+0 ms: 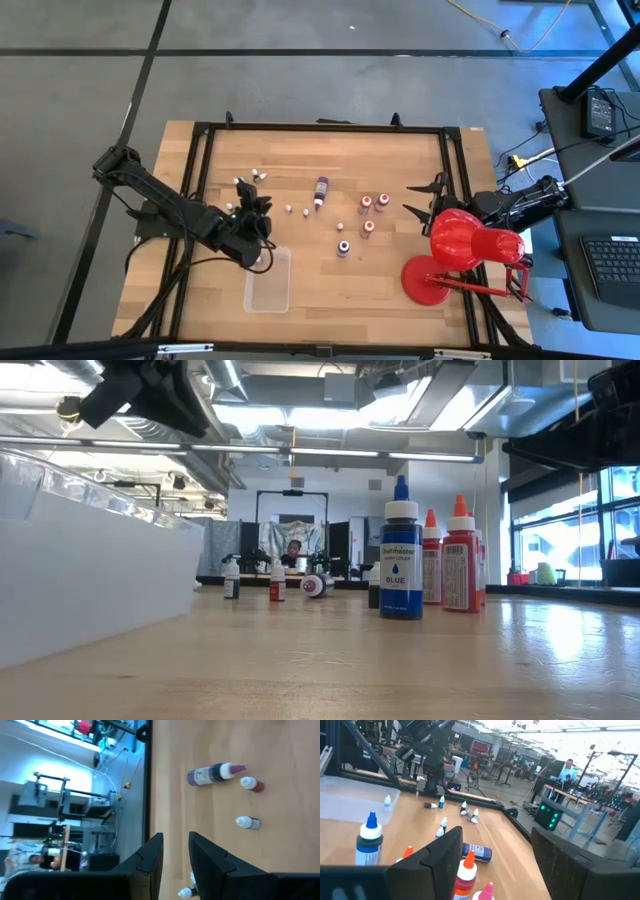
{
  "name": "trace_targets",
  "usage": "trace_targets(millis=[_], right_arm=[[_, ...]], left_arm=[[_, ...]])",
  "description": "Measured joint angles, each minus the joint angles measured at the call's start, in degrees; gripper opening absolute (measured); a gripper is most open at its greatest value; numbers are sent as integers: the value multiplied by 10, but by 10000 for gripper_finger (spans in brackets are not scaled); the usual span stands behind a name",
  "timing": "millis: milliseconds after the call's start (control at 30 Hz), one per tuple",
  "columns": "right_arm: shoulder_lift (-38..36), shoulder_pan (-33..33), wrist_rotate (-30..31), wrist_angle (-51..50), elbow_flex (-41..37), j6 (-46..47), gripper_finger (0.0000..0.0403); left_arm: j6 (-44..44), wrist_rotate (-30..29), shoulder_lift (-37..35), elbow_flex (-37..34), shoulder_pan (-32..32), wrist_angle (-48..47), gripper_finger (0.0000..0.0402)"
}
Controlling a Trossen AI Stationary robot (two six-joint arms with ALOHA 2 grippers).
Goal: Pick & Place food coloring
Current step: Put the small red food coloring bottle into the bin
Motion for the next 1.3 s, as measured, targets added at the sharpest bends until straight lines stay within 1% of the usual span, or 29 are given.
trace_targets(millis=[100,233,367,400,467,533,667,733,800,900,1033,1167,1300], right_arm=[[0,0,-1,0,0,1,239],[0,0,-1,0,0,-3,239],[0,0,-1,0,0,-2,239],[0,0,-2,0,0,6,239],[0,0,-10,0,0,54,239],[0,0,-38,0,0,80,239],[0,0,-125,0,0,119,239],[0,0,-153,0,0,164,239],[0,0,-172,0,0,220,239],[0,0,-187,-3,0,273,239],[0,0,-184,-8,0,285,239],[0,0,-186,-8,0,287,239],[0,0,-186,-8,0,301,239]], left_arm=[[-21,35,0,0,0,0,88],[-60,60,0,0,0,6,88],[-64,91,0,0,0,14,88],[-67,101,0,0,0,21,88],[-82,125,0,0,0,44,88],[-84,161,0,0,0,66,88],[-93,243,0,0,0,115,88],[-97,287,0,0,0,137,88],[-105,317,0,0,0,156,88],[-127,322,0,0,-2,166,89],[-125,317,0,0,1,166,100],[-139,325,1,0,4,164,126],[-122,326,1,0,3,157,158]])
